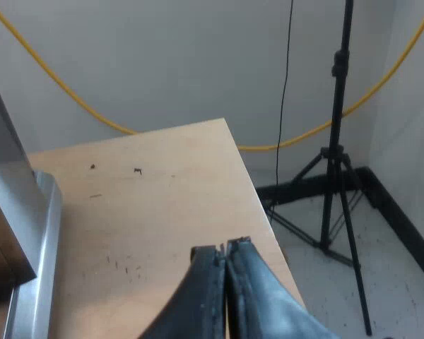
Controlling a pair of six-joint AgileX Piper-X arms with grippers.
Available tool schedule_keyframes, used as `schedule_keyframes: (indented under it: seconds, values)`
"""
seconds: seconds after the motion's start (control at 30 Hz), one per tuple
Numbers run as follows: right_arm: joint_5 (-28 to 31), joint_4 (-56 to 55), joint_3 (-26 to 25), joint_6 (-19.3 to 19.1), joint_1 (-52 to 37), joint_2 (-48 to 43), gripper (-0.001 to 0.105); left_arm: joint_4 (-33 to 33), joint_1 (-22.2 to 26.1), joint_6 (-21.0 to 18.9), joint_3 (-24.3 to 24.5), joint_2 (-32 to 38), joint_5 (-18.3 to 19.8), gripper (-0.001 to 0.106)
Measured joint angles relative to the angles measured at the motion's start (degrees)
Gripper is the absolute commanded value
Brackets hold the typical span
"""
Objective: Place mug into machine
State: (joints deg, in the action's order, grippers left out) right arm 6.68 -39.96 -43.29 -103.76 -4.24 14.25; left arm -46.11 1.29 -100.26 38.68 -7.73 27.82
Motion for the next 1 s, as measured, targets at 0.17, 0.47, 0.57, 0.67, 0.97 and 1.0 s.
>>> schedule_keyframes:
  seconds: [0.17,0.47,0.57,0.67,0.97,1.0]
  values:
    - [-0.42,-0.09,1.66,0.00,0.00,-4.88,0.000,-5.41,0.00,0.00,0.00,3.84,0.00,0.079]
    - [-2.42,-3.10,1.92,0.00,0.00,-9.51,0.000,-9.84,0.00,0.12,0.00,8.28,0.00,0.079]
    - [-2.62,-5.88,1.92,0.31,0.00,-12.09,0.000,-13.14,0.00,0.12,0.23,8.28,0.36,0.079]
    - [-2.62,-8.90,1.92,1.85,0.00,-14.42,0.000,-13.94,0.00,0.22,-0.93,8.41,0.36,0.079]
    - [-4.52,-13.25,3.40,2.20,0.00,-14.58,0.000,-12.99,0.00,0.34,-4.47,8.40,-2.47,0.079]
    - [-4.70,-13.25,3.61,2.20,0.00,-14.58,0.000,-12.55,0.00,0.34,-4.88,8.40,-3.46,0.079]
